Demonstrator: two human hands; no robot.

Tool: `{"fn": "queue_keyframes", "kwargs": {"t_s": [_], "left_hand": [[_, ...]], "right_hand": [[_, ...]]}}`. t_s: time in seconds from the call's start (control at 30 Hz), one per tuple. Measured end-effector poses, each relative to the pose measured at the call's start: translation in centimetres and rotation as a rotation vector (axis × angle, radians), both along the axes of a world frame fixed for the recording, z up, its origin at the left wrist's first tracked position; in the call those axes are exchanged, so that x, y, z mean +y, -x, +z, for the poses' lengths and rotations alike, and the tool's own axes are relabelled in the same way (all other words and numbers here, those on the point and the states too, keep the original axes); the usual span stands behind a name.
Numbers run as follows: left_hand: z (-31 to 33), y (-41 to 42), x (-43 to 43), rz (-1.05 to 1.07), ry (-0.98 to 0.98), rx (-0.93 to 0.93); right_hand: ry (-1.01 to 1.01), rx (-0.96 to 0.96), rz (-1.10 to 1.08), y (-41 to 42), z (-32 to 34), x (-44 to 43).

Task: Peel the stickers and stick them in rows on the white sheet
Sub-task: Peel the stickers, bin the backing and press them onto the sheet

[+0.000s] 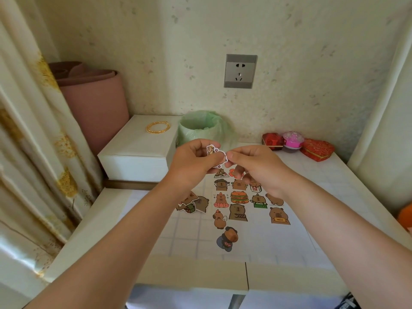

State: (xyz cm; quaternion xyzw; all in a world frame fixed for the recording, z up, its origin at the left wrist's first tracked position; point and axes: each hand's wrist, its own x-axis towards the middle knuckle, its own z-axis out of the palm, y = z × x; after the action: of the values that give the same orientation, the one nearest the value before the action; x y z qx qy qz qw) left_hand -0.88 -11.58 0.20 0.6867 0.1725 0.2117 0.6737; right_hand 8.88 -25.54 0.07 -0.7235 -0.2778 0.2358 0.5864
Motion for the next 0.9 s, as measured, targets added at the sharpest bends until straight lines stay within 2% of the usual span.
{"fn": "queue_keyframes", "kwargs": {"t_s": [0.23, 0.5, 0.67, 0.9], "left_hand": [[0.08, 0.08, 0.15, -0.004, -0.013, -0.005], [0.02, 0.00, -0.13, 0.019, -0.048, -0.008], [0.16, -0.10, -0.13, 0.034, -0.028, -0.022], [0.31, -0.03, -0.31, 0.043, -0.042, -0.021]], "right_hand": [[-0.025, 0.074, 0.013, 0.00, -0.14, 0.11], [0.038, -0.112, -0.042, 0.39, -0.12, 0.18], [-0.048, 0.018, -0.028, 0.32, -0.12, 0.17], [-0.036, -0.020, -0.052, 0.40, -0.16, 0.09]]}}
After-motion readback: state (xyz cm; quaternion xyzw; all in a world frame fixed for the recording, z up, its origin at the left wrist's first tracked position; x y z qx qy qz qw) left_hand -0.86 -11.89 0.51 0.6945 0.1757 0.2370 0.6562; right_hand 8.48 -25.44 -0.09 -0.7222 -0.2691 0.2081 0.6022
